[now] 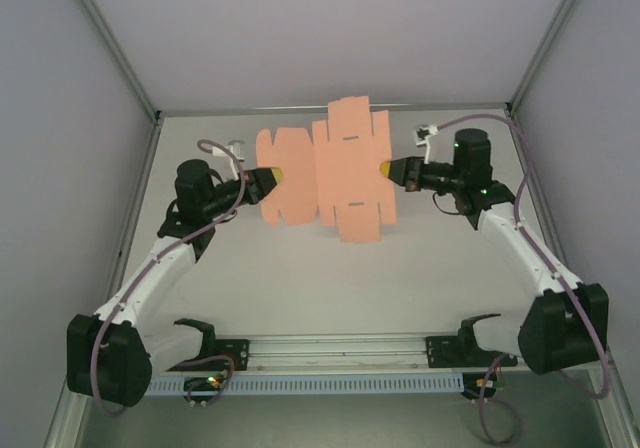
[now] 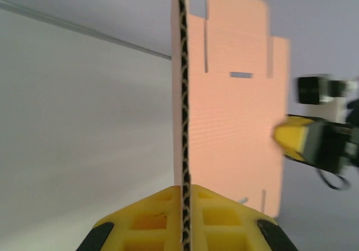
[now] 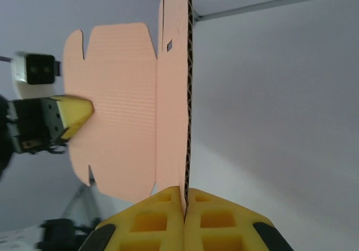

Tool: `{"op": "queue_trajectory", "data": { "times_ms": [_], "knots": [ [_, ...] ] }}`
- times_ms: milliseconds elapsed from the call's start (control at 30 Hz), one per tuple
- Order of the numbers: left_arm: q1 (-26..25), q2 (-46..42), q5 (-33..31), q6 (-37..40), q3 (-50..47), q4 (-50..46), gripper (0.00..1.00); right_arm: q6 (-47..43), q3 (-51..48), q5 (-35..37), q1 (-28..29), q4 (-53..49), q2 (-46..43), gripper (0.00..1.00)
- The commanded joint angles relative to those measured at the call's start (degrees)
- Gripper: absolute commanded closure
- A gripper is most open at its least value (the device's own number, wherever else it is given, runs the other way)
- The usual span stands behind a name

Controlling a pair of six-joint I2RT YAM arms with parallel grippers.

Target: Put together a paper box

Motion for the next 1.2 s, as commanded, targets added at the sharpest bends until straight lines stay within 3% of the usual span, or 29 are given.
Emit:
{"op": "queue_trajectory", "data": {
  "times_ms": [0,167,433,533,600,667,767,867,1000,1167],
  "knots": [
    [-2.15,0.91,-0.30,1.94,-0.88,0.80,1.00,-12.62,4.57,22.63,6.42,-19.71,-0.48,0.96],
    [-4.51,3.22,-3.69,2.45,-1.87,0.74,1.00,-17.91,13.03,50.09,16.24,-28.78,5.77,0.98],
    [-5.94,4.84,-9.54,-0.71,-7.25,3.68,1.00,-23.20,20.21,70.03,21.35,-30.64,16.40,0.97],
    [-7.43,5.54,-11.93,-2.87,-11.02,6.47,0.93,-26.04,20.64,71.55,21.88,-28.00,17.88,0.97],
    [-7.71,6.57,-12.71,-4.69,-13.57,9.15,0.74,-31.21,18.96,71.02,22.44,-23.68,17.89,0.97],
    [-7.92,7.52,-13.91,-6.27,-16.01,10.49,0.65,-39.44,16.36,70.87,23.37,-17.38,17.71,0.96],
    [-7.82,8.54,-15.70,-7.79,-18.45,10.24,0.39,-54.01,12.37,70.79,24.98,-8.55,18.20,0.95],
    [-7.82,8.01,-17.97,-7.46,-18.95,6.14,0.02,-62.30,10.47,67.23,25.21,-5.10,19.30,0.94],
    [-7.82,4.14,-22.31,-4.87,-16.93,-4.27,0.00,-71.40,5.95,64.55,25.16,4.51,20.28,0.94],
    [-7.27,-0.27,-25.69,-0.30,-10.88,-14.75,0.00,-82.85,-1.61,61.90,25.18,24.50,23.01,0.94]
  ]
}}
